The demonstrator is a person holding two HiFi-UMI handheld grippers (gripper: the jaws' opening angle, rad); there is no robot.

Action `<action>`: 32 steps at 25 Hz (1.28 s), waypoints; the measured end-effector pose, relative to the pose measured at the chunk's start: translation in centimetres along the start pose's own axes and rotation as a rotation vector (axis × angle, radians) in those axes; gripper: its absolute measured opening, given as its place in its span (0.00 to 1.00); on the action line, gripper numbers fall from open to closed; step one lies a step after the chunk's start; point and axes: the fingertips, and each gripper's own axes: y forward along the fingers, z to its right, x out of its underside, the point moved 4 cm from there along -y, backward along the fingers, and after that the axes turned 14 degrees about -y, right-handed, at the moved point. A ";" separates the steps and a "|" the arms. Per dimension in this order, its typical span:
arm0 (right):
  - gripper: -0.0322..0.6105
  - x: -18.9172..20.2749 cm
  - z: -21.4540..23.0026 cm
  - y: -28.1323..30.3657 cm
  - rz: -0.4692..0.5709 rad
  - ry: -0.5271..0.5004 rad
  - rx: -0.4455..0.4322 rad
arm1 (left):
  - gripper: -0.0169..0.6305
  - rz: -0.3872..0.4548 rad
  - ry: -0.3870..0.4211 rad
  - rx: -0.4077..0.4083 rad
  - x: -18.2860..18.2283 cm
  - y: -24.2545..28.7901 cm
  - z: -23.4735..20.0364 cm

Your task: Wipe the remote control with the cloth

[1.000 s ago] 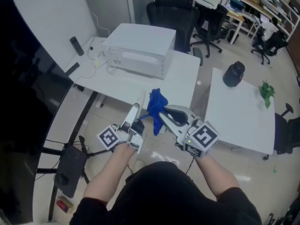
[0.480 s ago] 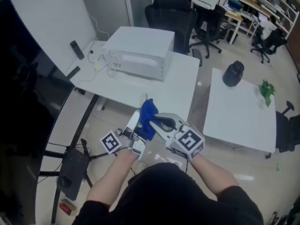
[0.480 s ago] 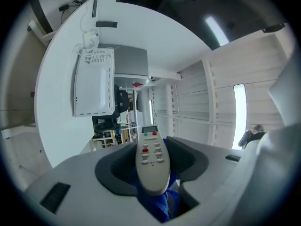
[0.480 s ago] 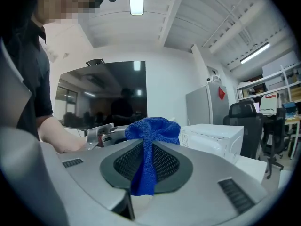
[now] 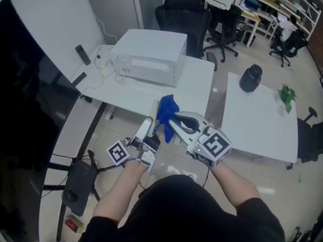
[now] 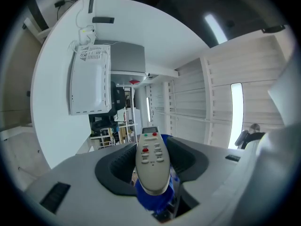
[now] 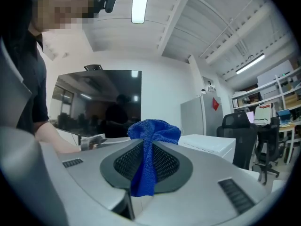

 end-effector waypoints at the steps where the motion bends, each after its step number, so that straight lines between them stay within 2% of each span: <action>1: 0.14 -0.1 -1.1 0.0 0.004 -0.007 -0.026 | 0.33 0.014 0.007 0.002 -0.7 0.2 0.2; 4: 0.14 0.3 -4.0 0.7 -0.021 -0.010 -0.099 | 0.33 0.034 0.023 0.016 -1.9 0.9 0.7; 7: 0.14 0.9 -5.1 1.2 -0.028 0.010 -0.119 | 0.33 0.009 0.021 0.030 -1.1 1.5 1.2; 17: 0.14 1.6 1.4 -1.4 -0.039 0.024 0.036 | 0.33 -0.125 0.012 -0.031 4.2 1.3 -0.6; 20: 0.14 1.3 2.7 -3.2 -0.017 0.010 0.061 | 0.33 -0.129 0.058 -0.051 4.9 1.9 -1.1; 21: 0.14 1.3 2.9 -3.9 -0.023 0.008 0.067 | 0.33 -0.124 0.108 -0.075 4.7 2.1 -1.5; 23: 0.14 1.8 3.3 -5.5 -0.048 0.004 0.076 | 0.33 -0.101 0.263 -0.165 3.9 2.3 -2.6; 26: 0.14 3.8 3.5 -8.1 -0.110 0.005 0.088 | 0.33 -0.093 0.571 -0.381 2.2 2.1 -6.2; 28: 0.14 5.2 3.6 -9.5 -0.167 0.013 0.103 | 0.33 -0.107 0.747 -0.536 1.3 2.0 -8.7; 30: 0.14 6.8 3.8 -10.3 -0.230 0.029 0.114 | 0.33 -0.119 0.858 -0.652 0.4 2.4 -11.3; 32: 0.14 8.5 3.8 -10.7 -0.282 0.050 0.117 | 0.33 -0.150 0.935 -0.738 -0.4 2.9 -14.0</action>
